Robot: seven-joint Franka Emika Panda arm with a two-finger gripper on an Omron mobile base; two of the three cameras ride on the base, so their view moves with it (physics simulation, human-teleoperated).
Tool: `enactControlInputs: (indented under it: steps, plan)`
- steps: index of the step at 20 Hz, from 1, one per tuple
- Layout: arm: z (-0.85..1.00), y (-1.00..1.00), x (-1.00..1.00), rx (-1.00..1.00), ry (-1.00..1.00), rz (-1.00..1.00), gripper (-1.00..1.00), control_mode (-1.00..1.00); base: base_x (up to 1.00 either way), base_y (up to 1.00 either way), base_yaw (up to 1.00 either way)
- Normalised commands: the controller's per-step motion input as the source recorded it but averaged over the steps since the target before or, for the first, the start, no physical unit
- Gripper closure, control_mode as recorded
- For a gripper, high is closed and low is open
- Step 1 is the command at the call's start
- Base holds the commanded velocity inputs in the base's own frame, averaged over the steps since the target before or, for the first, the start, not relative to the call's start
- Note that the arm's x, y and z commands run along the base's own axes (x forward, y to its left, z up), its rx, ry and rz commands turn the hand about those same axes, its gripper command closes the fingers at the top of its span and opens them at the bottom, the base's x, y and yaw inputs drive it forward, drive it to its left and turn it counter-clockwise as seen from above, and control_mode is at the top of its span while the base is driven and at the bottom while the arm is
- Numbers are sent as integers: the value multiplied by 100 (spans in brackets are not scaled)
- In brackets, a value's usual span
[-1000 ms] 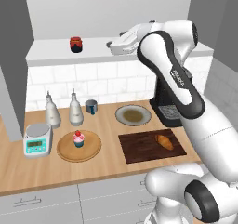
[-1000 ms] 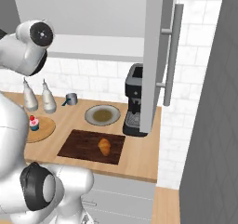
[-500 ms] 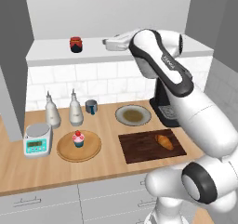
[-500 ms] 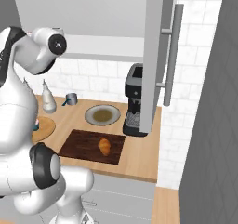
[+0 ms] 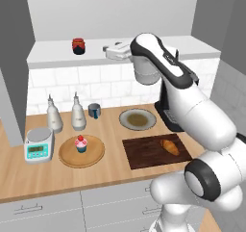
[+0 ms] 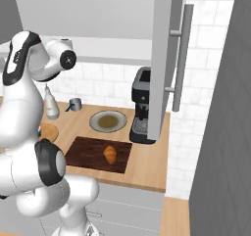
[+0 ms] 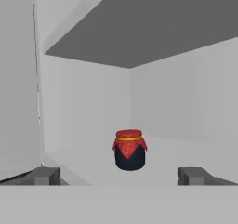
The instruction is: From the different types of pastries on the counter, select a croissant and place it on the cutting board. Then retrieve a jar of jam from the cabinet and place it alongside the croissant on the cutting board.
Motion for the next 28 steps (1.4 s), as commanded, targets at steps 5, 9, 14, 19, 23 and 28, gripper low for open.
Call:
enactControlInputs:
  steps: [5,9,14,19,23,28]
  plan:
    - [16,3,13,-13,2,7,-100,-100,0,0,0]
    - [10,7,11,-1,0,1,-100,-100,0,0,0]
    - [-24,27,52,-1,10,0,-100,-100,0,0,0]
    - [-3,26,59,-2,15,0,-100,-100,0,0,0]
    - [0,0,0,0,0,0,-100,-100,0,0,0]
    - [0,32,4,0,0,0,-100,-100,0,0,0]
